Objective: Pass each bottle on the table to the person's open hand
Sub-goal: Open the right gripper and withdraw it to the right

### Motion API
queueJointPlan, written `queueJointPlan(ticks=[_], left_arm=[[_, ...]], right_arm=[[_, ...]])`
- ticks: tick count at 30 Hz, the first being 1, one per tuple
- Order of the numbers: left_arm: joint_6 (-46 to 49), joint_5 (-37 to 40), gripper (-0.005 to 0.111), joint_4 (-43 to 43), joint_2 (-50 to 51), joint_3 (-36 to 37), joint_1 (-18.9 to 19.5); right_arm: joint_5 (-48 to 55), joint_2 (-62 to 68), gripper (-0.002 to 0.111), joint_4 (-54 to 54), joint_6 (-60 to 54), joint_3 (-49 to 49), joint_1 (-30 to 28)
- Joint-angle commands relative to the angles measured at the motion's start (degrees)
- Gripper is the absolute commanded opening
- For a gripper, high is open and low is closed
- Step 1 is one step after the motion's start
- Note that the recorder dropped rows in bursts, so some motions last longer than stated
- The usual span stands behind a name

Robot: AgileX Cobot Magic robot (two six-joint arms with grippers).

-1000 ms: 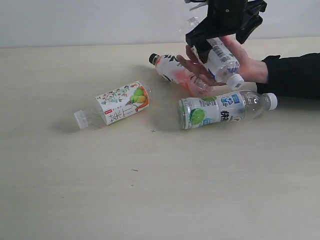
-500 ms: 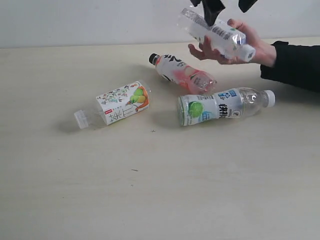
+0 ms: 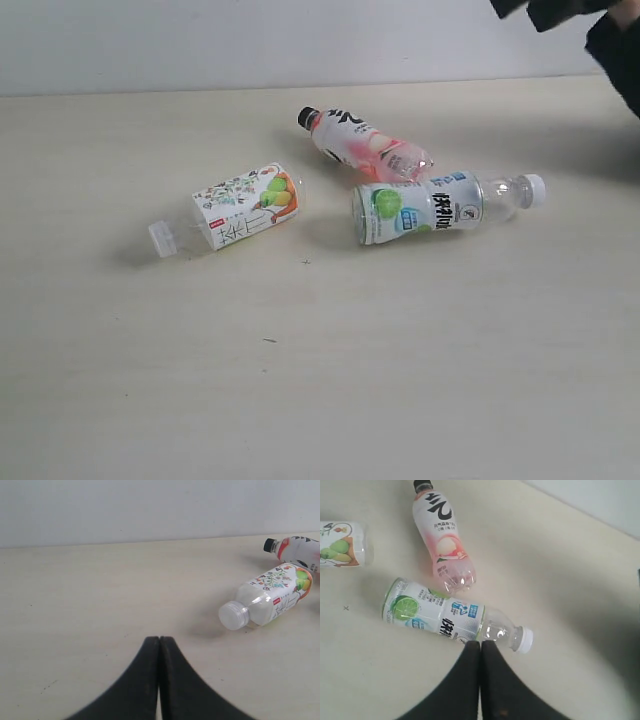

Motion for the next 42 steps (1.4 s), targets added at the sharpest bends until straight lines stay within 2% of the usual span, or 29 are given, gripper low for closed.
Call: queueJointPlan(ticks=[1,5,14,22,38,42], left_arm=[[-0.23,-0.42,0.003,0.28,-0.27,0.18,0.14],[-0.23,-0.42,0.003,0.28,-0.27,0.18,0.14],[-0.23,-0.42,0.003,0.28,-0.27,0.18,0.14],[-0.23,-0.42,0.003,0.28,-0.27,0.18,0.14],[-0.23,-0.42,0.003,0.28,-0.27,0.18,0.14],[-0.23,-0.42,0.003,0.28,-0.27,0.18,0.14]], right_arm=[[-13.53,-10.42,0.0,0.78,-1.6,12.81,0.08],[-29.1,-18.59,0.0,2.93,-1.5,25.43,0.08],[-44.46,-24.33,0.0,6.66,-1.5,43.7,0.08],[-46.5,-30.24,0.0,10.92,0.09,44.87,0.08],[-48.58,-32.68,0.0,10.92,3.25,46.34,0.08],[-48.06,-37.12,0.0,10.92,3.75,46.34,0.08]])
